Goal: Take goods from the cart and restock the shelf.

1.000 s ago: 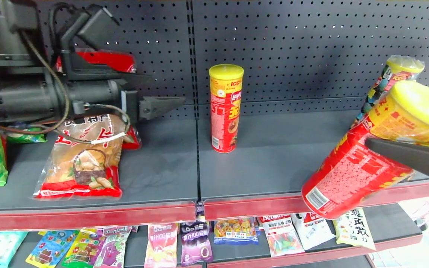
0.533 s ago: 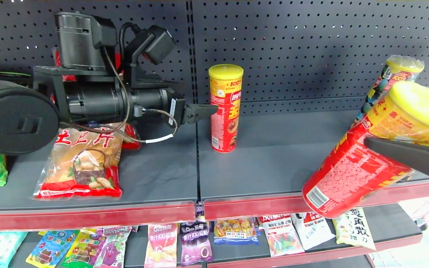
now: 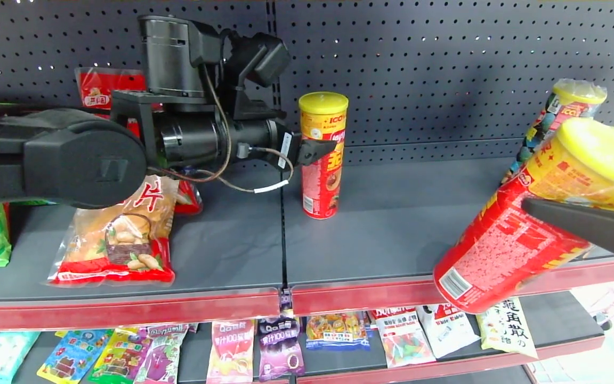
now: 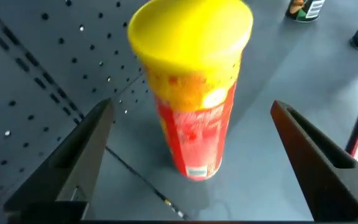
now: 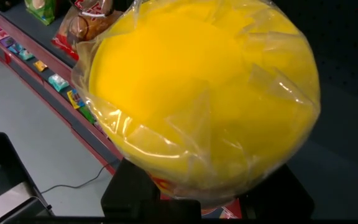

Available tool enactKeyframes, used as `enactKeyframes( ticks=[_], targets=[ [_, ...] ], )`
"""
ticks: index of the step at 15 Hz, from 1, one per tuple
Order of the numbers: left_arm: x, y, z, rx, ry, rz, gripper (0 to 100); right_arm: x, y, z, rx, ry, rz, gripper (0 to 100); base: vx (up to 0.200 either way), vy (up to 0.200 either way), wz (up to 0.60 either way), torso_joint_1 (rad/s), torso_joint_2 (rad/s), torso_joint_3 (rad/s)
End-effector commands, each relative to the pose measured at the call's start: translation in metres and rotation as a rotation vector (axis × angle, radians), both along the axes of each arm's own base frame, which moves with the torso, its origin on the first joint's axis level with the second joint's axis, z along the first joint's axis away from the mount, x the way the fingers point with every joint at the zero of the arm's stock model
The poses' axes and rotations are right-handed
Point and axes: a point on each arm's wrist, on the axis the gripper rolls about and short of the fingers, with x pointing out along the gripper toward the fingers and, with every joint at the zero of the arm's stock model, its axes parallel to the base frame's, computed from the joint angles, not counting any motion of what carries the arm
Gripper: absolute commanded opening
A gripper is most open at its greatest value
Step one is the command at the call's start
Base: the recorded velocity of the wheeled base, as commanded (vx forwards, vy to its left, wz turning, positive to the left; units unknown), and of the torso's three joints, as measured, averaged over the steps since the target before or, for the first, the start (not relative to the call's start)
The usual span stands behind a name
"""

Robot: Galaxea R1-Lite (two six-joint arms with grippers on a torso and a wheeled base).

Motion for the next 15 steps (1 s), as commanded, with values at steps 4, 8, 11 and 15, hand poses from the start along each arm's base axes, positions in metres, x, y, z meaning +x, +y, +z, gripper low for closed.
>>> enactKeyframes(
  ticks=[4,8,11,15],
  targets=[
    [0.019,-0.02,-0.01,-0.006,-0.027,0.048,100,0.0,0.0,0.0,0.001,-0.003,0.001,0,0.0,0.0,0.0,0.0,0.0,0.0],
    [0.023,-0.042,-0.014,-0.006,-0.036,0.062,100,-0.001,0.0,0.0,0.001,0.001,0.001,0,0.0,0.0,0.0,0.0,0.0,0.0],
    [0.026,-0.045,-0.021,0.004,-0.026,0.071,100,-0.001,-0.001,0.0,0.002,0.0,0.001,0,0.0,0.0,0.0,0.0,0.0,0.0],
    [0.03,-0.046,-0.026,0.007,-0.023,0.074,100,-0.001,-0.001,0.0,0.002,0.0,0.001,0,0.0,0.0,0.0,0.0,0.0,0.0]
  ],
)
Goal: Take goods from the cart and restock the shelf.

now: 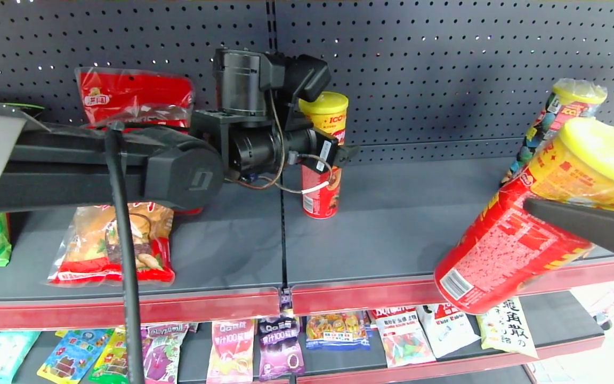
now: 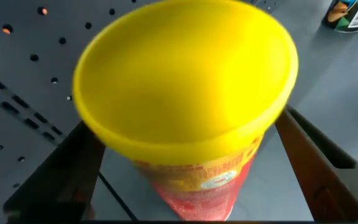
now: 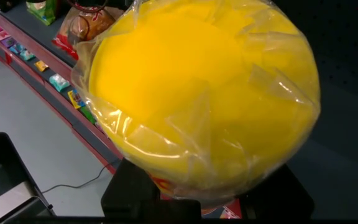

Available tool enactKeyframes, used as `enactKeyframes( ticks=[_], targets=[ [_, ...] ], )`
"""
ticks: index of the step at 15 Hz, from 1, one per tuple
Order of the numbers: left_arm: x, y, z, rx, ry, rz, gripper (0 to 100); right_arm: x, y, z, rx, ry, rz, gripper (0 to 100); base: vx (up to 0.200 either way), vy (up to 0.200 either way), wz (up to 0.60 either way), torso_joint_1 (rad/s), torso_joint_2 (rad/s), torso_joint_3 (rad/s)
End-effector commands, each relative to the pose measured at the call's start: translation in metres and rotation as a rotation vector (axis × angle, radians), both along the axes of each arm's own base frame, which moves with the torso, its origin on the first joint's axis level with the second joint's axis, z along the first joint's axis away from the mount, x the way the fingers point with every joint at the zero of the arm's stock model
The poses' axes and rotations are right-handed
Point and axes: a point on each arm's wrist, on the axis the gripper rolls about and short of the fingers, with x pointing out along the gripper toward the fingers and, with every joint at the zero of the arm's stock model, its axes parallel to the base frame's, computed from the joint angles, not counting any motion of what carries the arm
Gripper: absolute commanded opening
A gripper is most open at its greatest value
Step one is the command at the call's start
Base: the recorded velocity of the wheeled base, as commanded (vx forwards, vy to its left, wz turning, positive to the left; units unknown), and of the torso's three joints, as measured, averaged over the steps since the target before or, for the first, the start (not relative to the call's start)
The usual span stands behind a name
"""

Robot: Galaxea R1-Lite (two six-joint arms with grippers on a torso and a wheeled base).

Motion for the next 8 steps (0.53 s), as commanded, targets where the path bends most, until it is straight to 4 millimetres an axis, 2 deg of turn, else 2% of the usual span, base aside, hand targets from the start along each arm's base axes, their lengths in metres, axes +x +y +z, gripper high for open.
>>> enactKeyframes(
  ticks=[1,2,5,8],
  targets=[
    [0.0038,-0.0012,-0.0037,-0.01,-0.01,0.003,100,0.0002,0.0001,-0.0001,0.0,0.001,0.001,0,0.0,0.0,0.0,0.0,0.0,0.0],
    [0.006,-0.0012,-0.0041,-0.016,-0.021,0.006,0,0.0002,0.0001,-0.0001,0.0,0.001,0.001,0,0.0,0.0,0.0,0.0,0.0,0.0],
    [0.006,-0.0023,-0.0061,-0.017,-0.018,-0.005,0,0.0002,0.0001,-0.0007,-0.002,0.003,0.001,0,0.0,0.0,0.0,0.0,0.0,0.0],
    [0.0003,0.0033,0.0025,-0.033,-0.023,-0.039,0,0.0009,0.0005,-0.0013,-0.003,0.008,0.001,0,0.0,0.0,0.0,0.0,0.0,0.0]
  ],
)
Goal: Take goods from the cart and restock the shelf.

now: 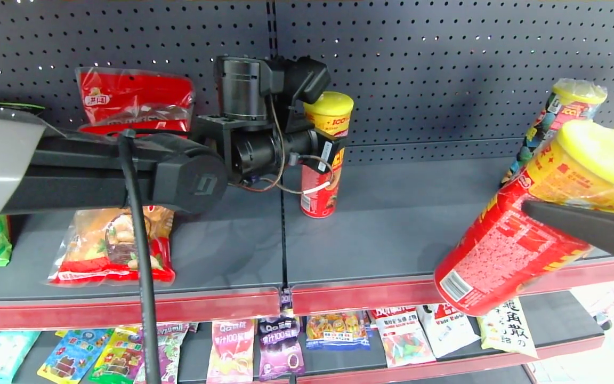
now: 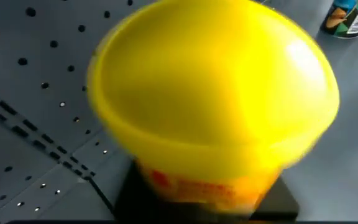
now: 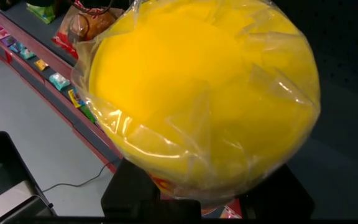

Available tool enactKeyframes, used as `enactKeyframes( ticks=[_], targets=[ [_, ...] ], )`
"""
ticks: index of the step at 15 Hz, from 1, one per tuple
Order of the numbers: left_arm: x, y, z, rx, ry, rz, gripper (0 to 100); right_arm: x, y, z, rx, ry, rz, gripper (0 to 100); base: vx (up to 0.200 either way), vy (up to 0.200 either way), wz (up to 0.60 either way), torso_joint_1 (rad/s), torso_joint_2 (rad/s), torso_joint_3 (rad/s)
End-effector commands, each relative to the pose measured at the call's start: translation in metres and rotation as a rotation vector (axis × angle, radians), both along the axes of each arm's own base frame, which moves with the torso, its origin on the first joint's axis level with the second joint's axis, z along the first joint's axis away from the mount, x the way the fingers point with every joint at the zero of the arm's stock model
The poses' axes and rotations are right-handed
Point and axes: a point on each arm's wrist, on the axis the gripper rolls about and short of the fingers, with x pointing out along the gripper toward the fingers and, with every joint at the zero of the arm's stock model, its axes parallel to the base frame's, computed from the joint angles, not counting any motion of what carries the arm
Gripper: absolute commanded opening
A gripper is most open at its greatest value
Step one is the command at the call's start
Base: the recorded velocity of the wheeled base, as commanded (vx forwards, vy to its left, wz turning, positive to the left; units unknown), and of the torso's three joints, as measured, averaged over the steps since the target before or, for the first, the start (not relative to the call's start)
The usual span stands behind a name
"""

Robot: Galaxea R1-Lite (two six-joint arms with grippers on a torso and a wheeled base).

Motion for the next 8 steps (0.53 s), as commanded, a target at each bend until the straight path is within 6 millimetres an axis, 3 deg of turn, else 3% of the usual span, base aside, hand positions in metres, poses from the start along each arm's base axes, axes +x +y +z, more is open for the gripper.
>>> enactKeyframes(
  ticks=[1,5,8],
  targets=[
    [-0.007,0.01,0.013,-0.017,-0.014,-0.035,0,0.001,0.001,-0.002,-0.004,0.007,0.001,0,0.0,0.0,0.0,0.0,0.0,0.0],
    [-0.031,0.039,0.031,-0.027,0.0,-0.15,0,0.002,0.001,-0.006,-0.012,0.022,0.003,0,0.0,0.0,0.0,0.0,0.0,0.0],
    [-0.049,0.052,0.031,-0.028,0.034,-0.283,0,0.002,0.001,-0.007,-0.012,0.023,0.004,0,0.0,0.0,0.0,0.0,0.0,0.0]
  ],
)
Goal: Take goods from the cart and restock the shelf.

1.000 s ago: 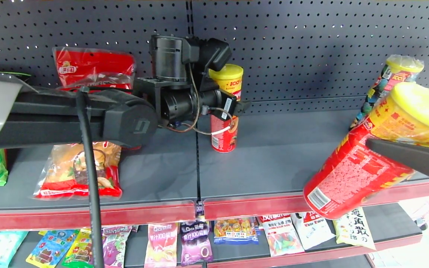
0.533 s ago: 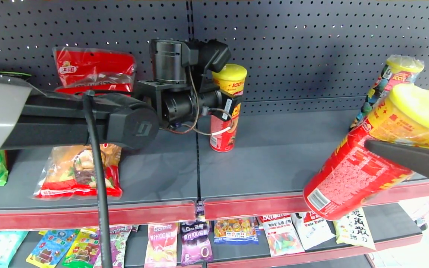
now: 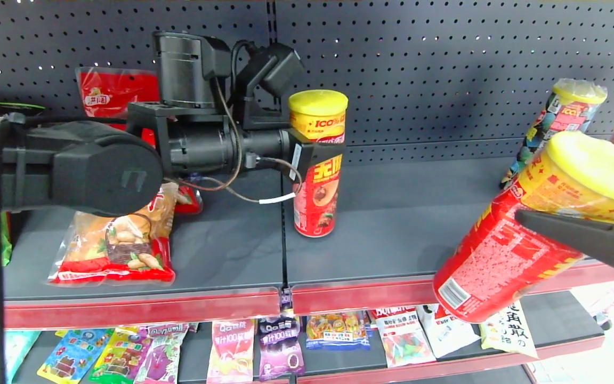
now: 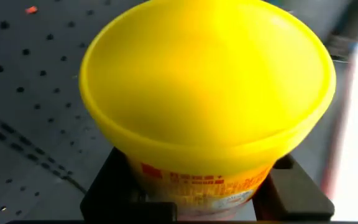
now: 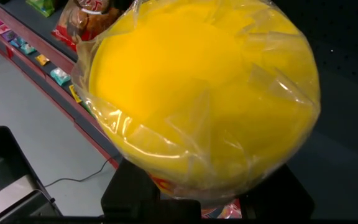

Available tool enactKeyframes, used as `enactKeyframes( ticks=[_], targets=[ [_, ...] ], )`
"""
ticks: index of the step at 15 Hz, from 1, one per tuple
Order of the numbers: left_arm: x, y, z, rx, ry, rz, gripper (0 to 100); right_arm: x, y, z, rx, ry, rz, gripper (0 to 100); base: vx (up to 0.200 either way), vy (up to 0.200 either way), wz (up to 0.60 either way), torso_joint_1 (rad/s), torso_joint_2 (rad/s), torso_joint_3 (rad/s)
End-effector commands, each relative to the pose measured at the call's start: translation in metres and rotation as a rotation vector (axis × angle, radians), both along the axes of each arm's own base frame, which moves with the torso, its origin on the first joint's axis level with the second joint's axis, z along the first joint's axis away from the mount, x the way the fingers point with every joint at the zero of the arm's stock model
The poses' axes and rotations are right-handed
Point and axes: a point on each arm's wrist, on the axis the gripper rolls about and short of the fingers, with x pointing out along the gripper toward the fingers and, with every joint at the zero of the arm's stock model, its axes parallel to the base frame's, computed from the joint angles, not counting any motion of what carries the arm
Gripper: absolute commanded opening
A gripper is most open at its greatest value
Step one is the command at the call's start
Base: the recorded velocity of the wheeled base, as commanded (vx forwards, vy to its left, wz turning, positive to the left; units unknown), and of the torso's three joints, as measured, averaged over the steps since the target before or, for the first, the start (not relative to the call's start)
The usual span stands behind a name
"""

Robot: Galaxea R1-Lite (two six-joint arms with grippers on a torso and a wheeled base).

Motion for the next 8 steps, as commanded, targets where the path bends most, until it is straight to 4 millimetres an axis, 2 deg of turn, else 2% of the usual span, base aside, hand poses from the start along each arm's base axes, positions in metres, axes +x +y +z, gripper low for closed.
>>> enactKeyframes(
  ticks=[1,4,8],
  targets=[
    [-0.019,0.014,0.01,-0.007,-0.006,-0.062,0,0.0,0.001,0.0,0.0,0.0,0.003,0,0.0,0.0,0.0,0.0,0.0,0.0],
    [-0.029,0.015,0.009,-0.006,0.036,-0.213,0,0.001,0.001,0.002,0.001,-0.005,0.006,0,0.0,0.0,0.0,0.0,0.0,0.0],
    [-0.02,0.009,-0.006,0.027,0.009,-0.331,0,0.002,0.002,0.006,0.009,-0.015,0.009,0,0.0,0.0,0.0,0.0,0.0,0.0]
  ],
)
